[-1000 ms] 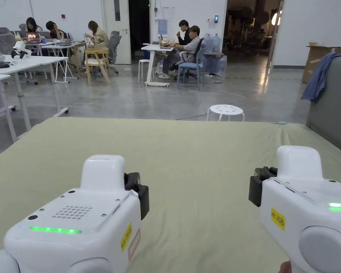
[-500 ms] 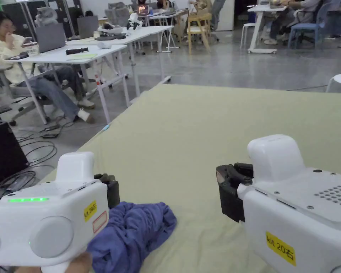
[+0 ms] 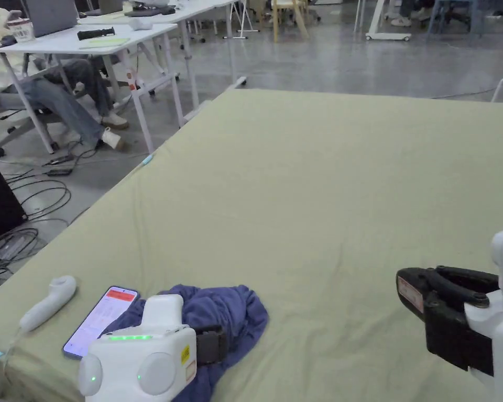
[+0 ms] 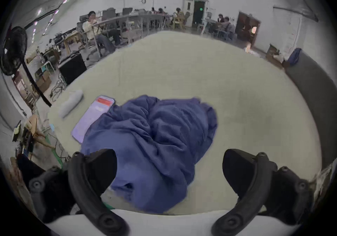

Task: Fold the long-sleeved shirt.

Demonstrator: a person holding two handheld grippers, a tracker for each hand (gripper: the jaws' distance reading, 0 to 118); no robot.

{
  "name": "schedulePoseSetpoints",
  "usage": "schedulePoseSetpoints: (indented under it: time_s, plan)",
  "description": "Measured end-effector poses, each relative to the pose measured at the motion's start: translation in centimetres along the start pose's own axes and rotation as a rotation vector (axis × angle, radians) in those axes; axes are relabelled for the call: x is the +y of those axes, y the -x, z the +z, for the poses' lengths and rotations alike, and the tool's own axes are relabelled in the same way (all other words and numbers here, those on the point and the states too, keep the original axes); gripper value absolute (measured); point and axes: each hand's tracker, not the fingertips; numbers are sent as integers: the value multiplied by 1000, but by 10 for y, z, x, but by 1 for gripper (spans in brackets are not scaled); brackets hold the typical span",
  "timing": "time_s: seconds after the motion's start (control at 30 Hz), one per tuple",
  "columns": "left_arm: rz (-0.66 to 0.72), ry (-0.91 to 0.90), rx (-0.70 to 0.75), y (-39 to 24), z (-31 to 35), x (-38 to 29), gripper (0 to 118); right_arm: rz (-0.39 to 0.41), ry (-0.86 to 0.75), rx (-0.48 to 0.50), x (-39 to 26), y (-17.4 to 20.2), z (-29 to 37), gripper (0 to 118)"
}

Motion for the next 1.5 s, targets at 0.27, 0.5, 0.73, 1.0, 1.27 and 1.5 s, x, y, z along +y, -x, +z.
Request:
schedulePoseSetpoints:
  time_s: [0.27, 0.5, 0.73, 1.0, 1.27, 1.5]
  plan:
    - [-50, 130, 49, -15, -19, 19, 17, -71, -26, -66, 2, -40, 28, 0]
    - [-128, -140, -234, -110, 92, 102, 15, -175, -194, -105, 6, -80, 79, 0]
    - [-226, -220, -580, -266, 160, 145, 15, -327, -285, -223, -5, -137, 152, 0]
    - [-529, 59, -614, -481, 103, 41, 15, -386, -260, -406, -35, -180, 231, 0]
    - [-704, 311, -508, -566, 13, -125, 15, -450, -154, -473, -87, -202, 258, 0]
    - [-451, 346, -804, -534, 69, -47, 118, -517, -162, -449, -106, -210, 258, 0]
